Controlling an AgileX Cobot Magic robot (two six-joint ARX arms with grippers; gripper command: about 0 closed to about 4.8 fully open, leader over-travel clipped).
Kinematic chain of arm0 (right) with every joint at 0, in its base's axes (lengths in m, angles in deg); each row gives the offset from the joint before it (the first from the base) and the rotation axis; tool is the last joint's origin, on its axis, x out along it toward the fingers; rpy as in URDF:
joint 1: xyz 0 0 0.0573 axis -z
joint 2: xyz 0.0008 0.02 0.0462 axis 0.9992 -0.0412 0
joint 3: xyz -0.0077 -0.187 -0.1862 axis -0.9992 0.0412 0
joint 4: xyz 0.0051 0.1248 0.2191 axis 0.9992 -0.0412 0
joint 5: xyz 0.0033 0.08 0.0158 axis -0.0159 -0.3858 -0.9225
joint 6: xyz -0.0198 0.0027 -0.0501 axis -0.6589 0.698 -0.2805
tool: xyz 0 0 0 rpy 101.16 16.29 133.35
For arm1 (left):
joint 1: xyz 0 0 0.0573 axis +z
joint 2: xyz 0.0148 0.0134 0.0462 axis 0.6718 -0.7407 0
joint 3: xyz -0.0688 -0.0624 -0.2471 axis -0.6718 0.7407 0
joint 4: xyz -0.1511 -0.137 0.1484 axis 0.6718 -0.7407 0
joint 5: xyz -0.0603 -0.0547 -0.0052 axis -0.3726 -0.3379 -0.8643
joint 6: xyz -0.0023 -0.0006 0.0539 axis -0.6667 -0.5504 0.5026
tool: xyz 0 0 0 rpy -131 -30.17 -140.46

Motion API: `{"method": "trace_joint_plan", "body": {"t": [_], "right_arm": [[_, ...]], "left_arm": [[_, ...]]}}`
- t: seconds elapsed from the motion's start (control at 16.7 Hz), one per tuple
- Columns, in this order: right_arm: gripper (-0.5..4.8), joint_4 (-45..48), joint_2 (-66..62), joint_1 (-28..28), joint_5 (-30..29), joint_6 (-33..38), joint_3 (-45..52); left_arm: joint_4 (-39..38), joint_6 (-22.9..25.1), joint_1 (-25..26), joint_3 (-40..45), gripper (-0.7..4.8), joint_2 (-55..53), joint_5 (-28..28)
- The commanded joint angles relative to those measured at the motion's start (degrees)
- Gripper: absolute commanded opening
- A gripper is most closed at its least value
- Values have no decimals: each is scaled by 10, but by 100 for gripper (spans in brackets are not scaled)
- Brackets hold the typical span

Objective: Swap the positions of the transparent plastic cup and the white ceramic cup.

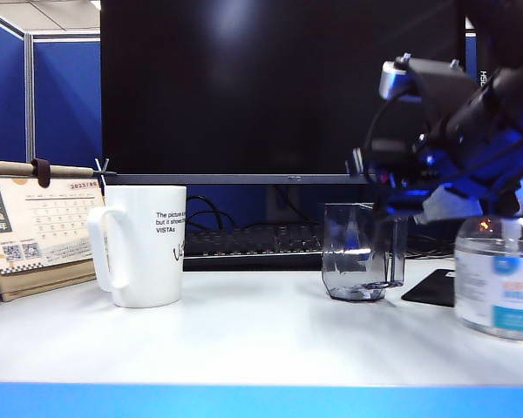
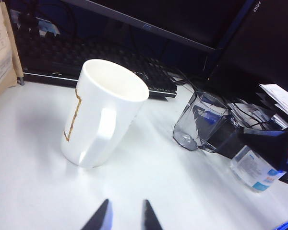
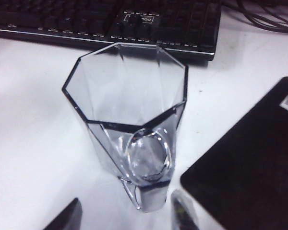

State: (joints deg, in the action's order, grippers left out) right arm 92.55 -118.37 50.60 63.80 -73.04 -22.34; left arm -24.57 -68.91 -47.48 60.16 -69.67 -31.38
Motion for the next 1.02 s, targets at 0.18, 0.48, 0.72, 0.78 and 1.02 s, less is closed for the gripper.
{"method": "trace_joint_plan", "body": {"t": [0.18,0.48,0.72,0.78,1.02], "right_arm": [[244,11,-10,31,33,0,-2],[244,50,-34,48,2,0,-2],[244,57,-68,48,0,1,-2],[244,57,-75,48,0,1,-2],[244,89,-109,49,2,-1,-2]], "left_arm": [[-2,3,1,-2,90,0,-3],[-3,3,1,-2,90,0,-3],[-3,3,1,-2,90,0,-3],[-4,3,1,-2,90,0,-3],[-5,3,1,-2,90,0,-3]]}}
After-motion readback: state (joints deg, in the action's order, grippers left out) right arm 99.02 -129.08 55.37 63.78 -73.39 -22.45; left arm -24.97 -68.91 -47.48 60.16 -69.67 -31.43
